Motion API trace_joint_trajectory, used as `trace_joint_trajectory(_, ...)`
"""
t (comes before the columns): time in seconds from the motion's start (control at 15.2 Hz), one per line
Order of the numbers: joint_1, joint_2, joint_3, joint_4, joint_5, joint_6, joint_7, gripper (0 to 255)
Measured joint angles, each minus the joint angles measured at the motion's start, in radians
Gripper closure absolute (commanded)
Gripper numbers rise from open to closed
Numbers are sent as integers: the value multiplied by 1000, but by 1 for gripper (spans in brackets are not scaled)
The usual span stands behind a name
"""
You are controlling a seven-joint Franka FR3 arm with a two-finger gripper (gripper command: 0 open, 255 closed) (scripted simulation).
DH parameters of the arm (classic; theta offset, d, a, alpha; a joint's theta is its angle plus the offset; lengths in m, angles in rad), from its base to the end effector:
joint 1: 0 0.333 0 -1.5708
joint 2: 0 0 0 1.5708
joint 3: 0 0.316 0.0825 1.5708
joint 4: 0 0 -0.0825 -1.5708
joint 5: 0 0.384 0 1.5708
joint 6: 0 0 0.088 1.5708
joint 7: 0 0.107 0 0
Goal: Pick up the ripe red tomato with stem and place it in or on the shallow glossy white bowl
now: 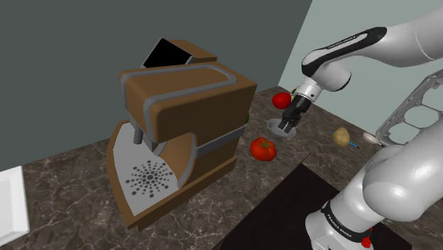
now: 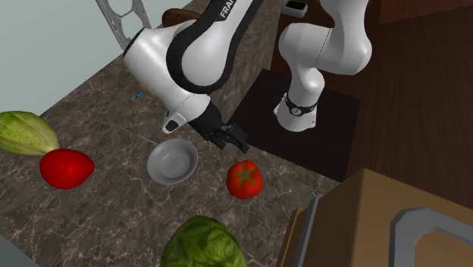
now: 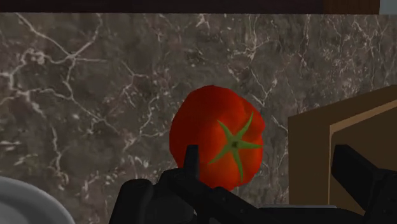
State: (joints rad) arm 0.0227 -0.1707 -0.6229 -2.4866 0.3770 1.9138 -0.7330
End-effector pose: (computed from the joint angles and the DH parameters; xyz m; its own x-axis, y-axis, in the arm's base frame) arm 0.3538 -0.2051 0.3192 0.9952 -0.0171 -0.0959 -0.0683 -0.8244 -0.5619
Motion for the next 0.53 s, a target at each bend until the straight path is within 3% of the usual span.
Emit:
trace_joint_trajectory(0.2, 6, 208, -51, 74, 171, -39, -201, 0)
trace_joint_trajectory(0.33, -26, 351, -54, 134, 276, -93, -331, 0)
trace_joint_trajectory(0.53, -51, 445, -31, 163, 357, -115, -411, 0)
